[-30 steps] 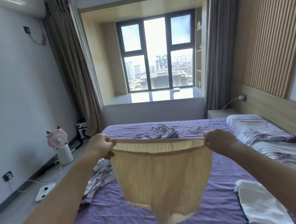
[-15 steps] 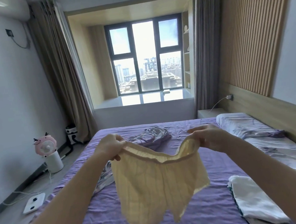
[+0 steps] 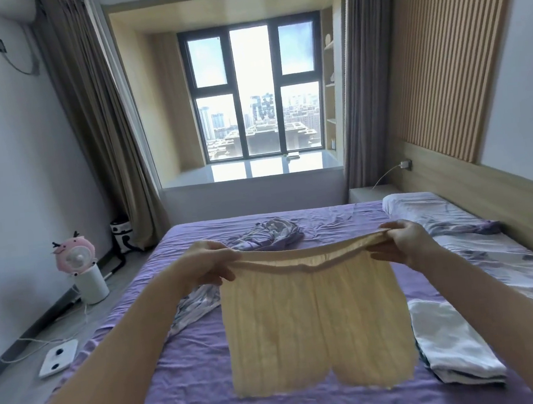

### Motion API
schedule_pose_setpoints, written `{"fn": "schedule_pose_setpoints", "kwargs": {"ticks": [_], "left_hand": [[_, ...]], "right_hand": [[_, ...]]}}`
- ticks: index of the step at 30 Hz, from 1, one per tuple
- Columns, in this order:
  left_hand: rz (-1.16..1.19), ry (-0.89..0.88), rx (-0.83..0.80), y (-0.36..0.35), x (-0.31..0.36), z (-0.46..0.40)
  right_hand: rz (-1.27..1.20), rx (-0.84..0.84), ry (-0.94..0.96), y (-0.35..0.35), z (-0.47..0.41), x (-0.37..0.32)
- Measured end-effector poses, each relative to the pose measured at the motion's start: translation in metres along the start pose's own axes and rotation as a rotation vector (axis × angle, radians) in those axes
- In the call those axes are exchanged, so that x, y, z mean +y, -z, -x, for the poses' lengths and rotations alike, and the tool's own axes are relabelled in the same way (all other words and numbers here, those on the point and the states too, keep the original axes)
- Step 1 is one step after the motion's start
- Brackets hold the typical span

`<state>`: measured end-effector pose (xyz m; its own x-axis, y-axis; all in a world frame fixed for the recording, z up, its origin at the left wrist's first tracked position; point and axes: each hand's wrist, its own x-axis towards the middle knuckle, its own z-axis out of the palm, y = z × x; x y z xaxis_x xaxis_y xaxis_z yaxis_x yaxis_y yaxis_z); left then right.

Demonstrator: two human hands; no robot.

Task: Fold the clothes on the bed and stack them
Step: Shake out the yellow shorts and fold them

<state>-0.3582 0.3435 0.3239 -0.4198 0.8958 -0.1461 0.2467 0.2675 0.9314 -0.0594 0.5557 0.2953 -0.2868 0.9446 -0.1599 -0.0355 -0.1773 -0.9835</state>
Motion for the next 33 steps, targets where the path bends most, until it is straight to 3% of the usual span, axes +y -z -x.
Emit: {"fn": "schedule_pose_setpoints", "kwargs": {"ticks": [4, 8, 10, 13, 15, 19, 24, 26, 30, 33], "left_hand": [[0.024, -0.004, 0.023, -0.005, -0.005, 0.001], [0.016, 0.008, 0.108, -0.007, -0.009, -0.004], [-0.109, 0.007, 0.167, -0.011, -0.011, -0.007], [-0.338, -0.024, 0.27, -0.016, -0.012, -0.009], [-0.446, -0.052, 0.346, -0.018, -0.011, -0.009], [-0.454, -0.091, 0.437, -0.02, -0.01, -0.01], [-0.026, -0.07, 0.339, -0.023, -0.009, -0.008], [0.006, -0.075, 0.317, -0.021, -0.01, -0.008], [-0.103, -0.145, 0.196, -0.012, -0.016, -0.011], [-0.417, -0.195, 0.084, -0.006, -0.021, -0.011]], "right_hand": [[-0.135, -0.04, -0.128, -0.002, 0.01, -0.011], [-0.076, -0.054, -0.066, -0.006, 0.013, -0.018], [0.078, -0.037, 0.042, -0.009, 0.017, -0.015], [0.495, 0.066, 0.326, -0.015, 0.023, -0.007], [0.658, 0.106, 0.389, -0.019, 0.028, -0.002], [0.388, 0.04, 0.199, -0.026, 0.031, 0.008], [0.069, 0.019, 0.035, -0.025, 0.029, 0.006], [0.041, 0.013, 0.01, -0.022, 0.028, 0.004], [0.101, 0.002, 0.128, -0.017, 0.029, 0.003], [0.338, -0.06, 0.26, -0.014, 0.031, 0.003]]}}
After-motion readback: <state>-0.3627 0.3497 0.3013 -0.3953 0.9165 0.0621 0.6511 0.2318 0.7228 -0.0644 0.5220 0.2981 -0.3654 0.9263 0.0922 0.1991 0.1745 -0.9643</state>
